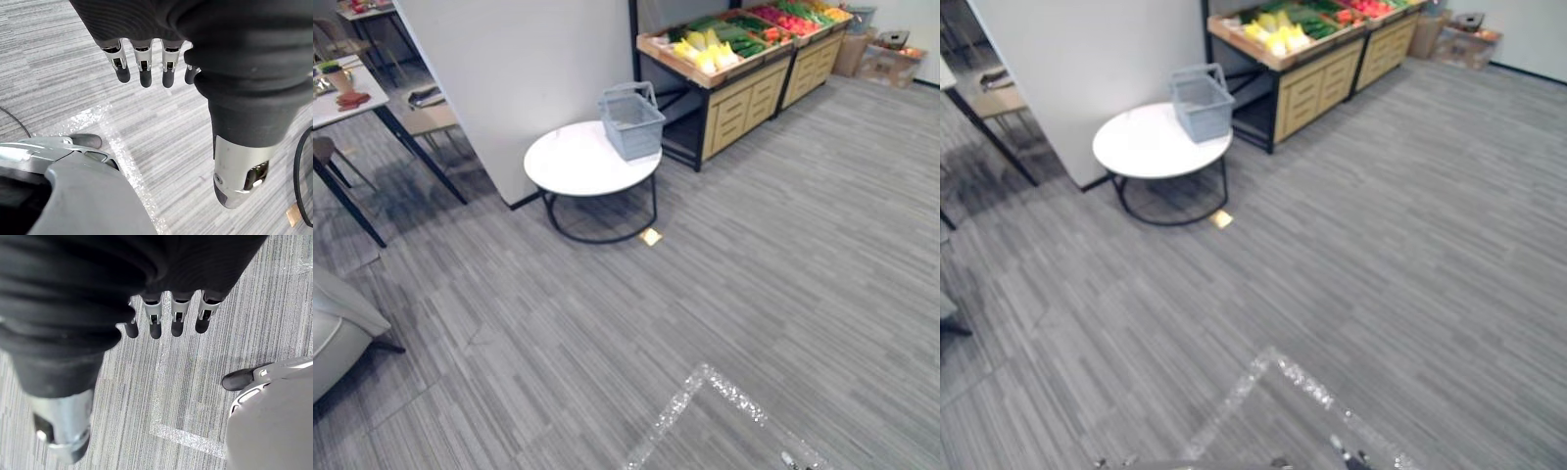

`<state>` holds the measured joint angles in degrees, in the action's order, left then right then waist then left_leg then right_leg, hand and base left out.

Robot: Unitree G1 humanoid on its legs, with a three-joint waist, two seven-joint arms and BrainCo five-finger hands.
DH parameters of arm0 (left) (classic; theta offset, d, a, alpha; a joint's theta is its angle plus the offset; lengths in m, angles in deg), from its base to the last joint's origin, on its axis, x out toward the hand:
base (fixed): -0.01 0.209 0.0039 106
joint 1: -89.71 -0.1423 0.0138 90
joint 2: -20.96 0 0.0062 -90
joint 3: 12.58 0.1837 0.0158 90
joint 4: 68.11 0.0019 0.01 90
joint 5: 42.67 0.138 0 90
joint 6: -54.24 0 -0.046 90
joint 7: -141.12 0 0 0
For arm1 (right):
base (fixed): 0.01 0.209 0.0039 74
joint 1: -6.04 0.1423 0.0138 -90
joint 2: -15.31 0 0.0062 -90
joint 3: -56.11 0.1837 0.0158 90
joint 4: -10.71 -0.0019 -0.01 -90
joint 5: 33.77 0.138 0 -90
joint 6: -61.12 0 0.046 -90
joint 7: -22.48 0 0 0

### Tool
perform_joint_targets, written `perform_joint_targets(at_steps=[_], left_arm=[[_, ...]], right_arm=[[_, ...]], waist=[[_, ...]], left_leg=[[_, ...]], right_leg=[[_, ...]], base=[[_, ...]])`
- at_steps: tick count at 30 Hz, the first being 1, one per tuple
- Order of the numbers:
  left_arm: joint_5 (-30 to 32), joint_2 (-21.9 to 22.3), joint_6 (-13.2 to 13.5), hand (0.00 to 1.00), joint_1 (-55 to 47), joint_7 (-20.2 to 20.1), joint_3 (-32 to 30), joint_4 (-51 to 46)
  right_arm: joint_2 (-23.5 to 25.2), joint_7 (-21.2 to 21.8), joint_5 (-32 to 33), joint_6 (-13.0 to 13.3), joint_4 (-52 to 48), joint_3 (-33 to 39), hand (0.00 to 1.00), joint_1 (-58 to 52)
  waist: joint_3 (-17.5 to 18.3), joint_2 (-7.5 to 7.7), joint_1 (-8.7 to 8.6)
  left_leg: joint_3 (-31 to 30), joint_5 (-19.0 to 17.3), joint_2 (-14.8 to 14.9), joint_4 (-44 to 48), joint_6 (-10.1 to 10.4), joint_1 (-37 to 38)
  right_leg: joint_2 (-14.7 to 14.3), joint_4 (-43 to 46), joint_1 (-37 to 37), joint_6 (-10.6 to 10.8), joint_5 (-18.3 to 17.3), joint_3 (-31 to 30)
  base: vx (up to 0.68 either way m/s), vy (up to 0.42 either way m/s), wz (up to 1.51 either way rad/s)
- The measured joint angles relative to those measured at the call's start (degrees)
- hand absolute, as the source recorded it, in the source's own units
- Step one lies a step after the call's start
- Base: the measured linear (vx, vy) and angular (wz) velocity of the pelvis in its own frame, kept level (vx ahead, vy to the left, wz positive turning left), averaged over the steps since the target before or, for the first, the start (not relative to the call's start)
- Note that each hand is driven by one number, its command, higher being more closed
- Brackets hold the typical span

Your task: Pick vegetable in the basket

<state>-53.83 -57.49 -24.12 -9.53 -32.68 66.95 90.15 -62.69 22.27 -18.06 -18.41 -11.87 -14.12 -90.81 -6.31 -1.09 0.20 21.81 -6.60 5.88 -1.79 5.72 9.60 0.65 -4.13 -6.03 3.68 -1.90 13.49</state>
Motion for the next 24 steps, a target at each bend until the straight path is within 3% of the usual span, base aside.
perform_joint_targets(at_steps=[2,3,4,5,6,7,9,11,13,15,16,18,20,21,22,24], left_arm=[[-0.1,-0.2,0.2,0.0,1.4,0.2,-0.1,-0.2],[-1.4,-0.5,0.3,0.0,1.8,0.2,-0.7,-0.6],[-2.3,-1.0,0.3,0.0,1.9,0.2,-1.3,-1.1],[-2.3,-1.4,0.3,0.0,1.9,0.2,-1.3,-1.2],[-2.3,-2.0,0.3,0.0,1.8,0.1,-1.3,-1.8],[-2.3,-2.5,0.4,0.0,1.5,0.0,-1.6,-2.9],[-2.3,-1.5,0.4,0.0,1.2,-0.1,-2.3,-3.5],[-3.3,-0.7,0.3,0.0,1.1,-0.3,-2.3,-3.3],[-4.9,0.4,0.4,0.0,1.0,-0.3,-2.3,-3.4],[-6.2,0.6,0.4,0.0,0.6,-0.3,-2.2,-3.4],[-6.5,0.6,0.4,0.0,0.6,-0.3,-2.2,-3.3],[-6.6,0.8,0.6,0.0,0.7,-0.3,-2.1,-3.3],[-6.6,1.1,0.8,0.0,0.9,-0.2,-1.7,-3.3],[-6.6,1.1,0.8,0.0,0.9,-0.4,-1.5,-3.3],[-6.6,0.7,0.9,0.0,0.6,-0.4,-1.5,-3.3],[-6.6,-0.3,1.7,0.0,1.4,-0.4,-1.0,-3.6]], right_arm=[[0.1,0.0,-0.1,0.0,0.0,-0.1,0.0,1.7],[0.5,-0.1,-0.1,-0.1,0.0,-0.1,0.0,2.4],[1.0,-0.2,-0.1,-0.1,0.0,-0.4,0.0,2.4],[1.2,-0.2,-0.1,-0.1,0.0,-0.8,0.0,2.1],[1.3,-0.5,-0.2,-0.1,0.2,-2.1,0.0,1.8],[0.9,-0.6,-0.7,0.0,0.2,-3.0,0.0,1.6],[-0.7,-0.8,-2.2,0.0,0.2,-4.8,0.0,1.6],[-2.0,-1.0,-2.3,0.0,0.3,-5.6,0.0,1.8],[-3.7,-1.3,-2.4,0.0,0.5,-5.9,0.0,3.9],[-4.0,-1.3,-3.5,0.0,0.5,-6.9,0.0,5.3],[-3.9,-1.3,-4.5,0.2,0.5,-7.2,0.0,6.1],[-4.1,-1.4,-4.5,0.3,0.4,-8.0,0.0,6.8],[-4.4,-1.8,-4.5,0.4,0.3,-9.0,0.0,6.9],[-4.5,-1.9,-4.5,0.4,0.2,-9.1,0.0,6.7],[-4.4,-1.8,-4.5,0.4,0.2,-9.0,0.0,6.7],[-2.3,-1.6,-4.5,0.5,-0.3,-9.2,0.0,7.4]], waist=[[-1.6,0.35,-0.08],[-2.5,1.14,-0.07],[-3.2,1.87,-0.15],[-3.3,2.23,-0.13],[-3.4,3.18,-0.07],[-3.9,3.1,0.0],[-4.9,2.1,0.07],[-5.3,1.17,0.03],[-5.7,0.82,0.25],[-5.7,0.71,0.51],[-5.8,0.5,1.07],[-5.8,0.08,1.5],[-6.2,-1.01,1.57],[-6.3,-0.92,1.66],[-5.9,-0.69,1.78],[-5.4,2.07,1.69]], left_leg=[[0.9,0.0,0.5,1.0,0.1,-0.9],[1.2,-0.8,1.1,3.1,1.1,-1.8],[1.5,-2.4,2.2,7.8,2.8,-3.4],[1.6,-3.1,3.1,11.3,3.0,-4.8],[1.8,-3.9,5.4,20.9,2.9,-8.7],[1.9,-3.3,8.6,32.3,1.9,-13.1],[1.0,-0.1,12.6,45.7,-1.5,-18.5],[-2.2,-1.2,11.2,50.7,-0.5,-22.2],[-4.7,-3.1,6.0,45.2,-0.2,-25.7],[-4.6,-2.7,4.7,35.8,-0.1,-26.7],[-4.9,0.1,4.7,23.8,0.2,-26.6],[-5.5,5.4,5.0,10.2,0.9,-26.5],[-5.3,6.7,5.9,5.8,0.9,-27.3],[-5.0,10.6,6.1,7.5,0.0,-27.3],[-4.5,12.1,5.4,8.9,-0.5,-27.1],[-3.0,9.5,2.2,13.0,-3.3,-28.2]], right_leg=[[0.1,4.3,2.5,-2.0,-1.9,-0.1],[0.3,7.7,4.2,-2.6,-3.9,-0.2],[0.6,10.7,5.5,-3.3,-6.5,-0.1],[0.7,11.6,5.6,-3.6,-7.6,-0.1],[0.7,12.2,5.3,-4.4,-8.5,0.1],[0.2,12.2,4.2,-5.1,-8.9,0.1],[-0.7,12.1,1.9,-5.3,-9.8,0.2],[0.1,12.1,0.2,-5.6,-10.5,-0.3],[2.4,10.3,-0.9,-5.3,-10.0,-1.3],[3.3,8.6,-1.7,-4.1,-9.3,-1.7],[3.4,7.0,-3.0,-3.3,-9.1,-2.6],[3.4,4.9,-4.8,-1.6,-9.5,-3.2],[3.5,4.1,-7.2,1.0,-11.1,-3.5],[4.7,4.1,-8.8,2.8,-12.7,-4.0],[6.1,4.2,-9.4,3.4,-13.1,-4.4],[10.5,8.9,-7.0,5.5,-11.8,-5.1]], base=[[-0.05,-0.043,-0.13],[-0.06,-0.101,-0.08],[-0.05,-0.127,-0.01],[-0.01,-0.159,0.1],[0.03,-0.192,0.06],[0.05,-0.2,0.03],[0.09,-0.119,0.01],[0.16,0.006,0.0],[0.21,0.078,-0.15],[0.2,0.075,-0.25],[0.34,0.143,-0.31],[0.39,0.194,-0.22],[0.42,0.289,-0.17],[0.45,0.348,-0.25],[0.44,0.319,-0.34],[0.44,0.264,-0.19]])
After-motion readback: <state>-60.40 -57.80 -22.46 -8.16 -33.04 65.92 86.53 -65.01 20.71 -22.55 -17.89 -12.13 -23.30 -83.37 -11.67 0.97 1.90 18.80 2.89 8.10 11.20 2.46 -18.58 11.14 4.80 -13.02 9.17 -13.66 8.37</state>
